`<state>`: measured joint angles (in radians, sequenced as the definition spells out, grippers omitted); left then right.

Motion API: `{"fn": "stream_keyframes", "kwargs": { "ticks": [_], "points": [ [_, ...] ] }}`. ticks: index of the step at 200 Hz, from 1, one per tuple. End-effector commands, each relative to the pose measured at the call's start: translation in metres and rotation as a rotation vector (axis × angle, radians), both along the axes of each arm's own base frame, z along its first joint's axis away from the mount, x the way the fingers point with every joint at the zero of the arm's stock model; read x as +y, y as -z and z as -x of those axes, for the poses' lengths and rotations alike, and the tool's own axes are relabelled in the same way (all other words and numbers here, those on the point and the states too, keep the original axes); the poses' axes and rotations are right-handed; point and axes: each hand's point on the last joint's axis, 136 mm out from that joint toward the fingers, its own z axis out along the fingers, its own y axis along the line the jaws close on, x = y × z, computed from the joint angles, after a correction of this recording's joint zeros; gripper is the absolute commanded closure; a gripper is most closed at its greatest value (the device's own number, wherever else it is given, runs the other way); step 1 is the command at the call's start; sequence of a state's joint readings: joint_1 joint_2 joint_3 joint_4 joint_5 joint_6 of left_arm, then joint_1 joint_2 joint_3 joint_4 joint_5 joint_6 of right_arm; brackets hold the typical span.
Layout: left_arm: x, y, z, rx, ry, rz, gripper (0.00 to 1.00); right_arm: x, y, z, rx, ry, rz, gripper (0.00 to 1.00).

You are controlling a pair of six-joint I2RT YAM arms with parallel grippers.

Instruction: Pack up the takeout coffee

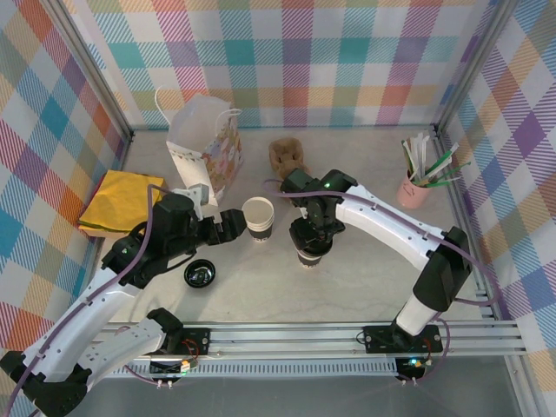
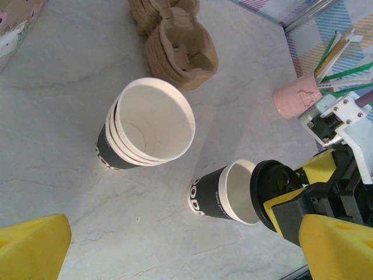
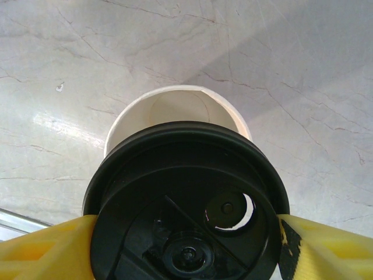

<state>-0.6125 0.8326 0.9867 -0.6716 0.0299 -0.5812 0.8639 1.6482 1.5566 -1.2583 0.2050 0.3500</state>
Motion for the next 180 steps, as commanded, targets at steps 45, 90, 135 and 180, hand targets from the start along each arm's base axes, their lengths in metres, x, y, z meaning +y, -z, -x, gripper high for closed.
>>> {"fn": "stream_keyframes", "kwargs": {
  "ticks": [45,90,135,180],
  "points": [
    [0.008,0.007,0.002,0.005,-0.018,-0.036,0.00,0.005,0.006,-0.004,-0.026,0.006,-0.010,0.24],
    [0.010,0.009,0.002,0.010,-0.024,-0.040,0.00,0.008,0.014,-0.007,-0.039,0.031,-0.033,0.24],
    [0.010,0.010,0.002,0.016,-0.027,-0.042,0.00,0.007,0.024,-0.006,-0.035,0.033,-0.026,0.23],
    [0.009,0.011,0.001,0.021,-0.028,-0.042,0.00,0.006,0.028,-0.006,-0.041,0.037,-0.025,0.22]
  ]
}}
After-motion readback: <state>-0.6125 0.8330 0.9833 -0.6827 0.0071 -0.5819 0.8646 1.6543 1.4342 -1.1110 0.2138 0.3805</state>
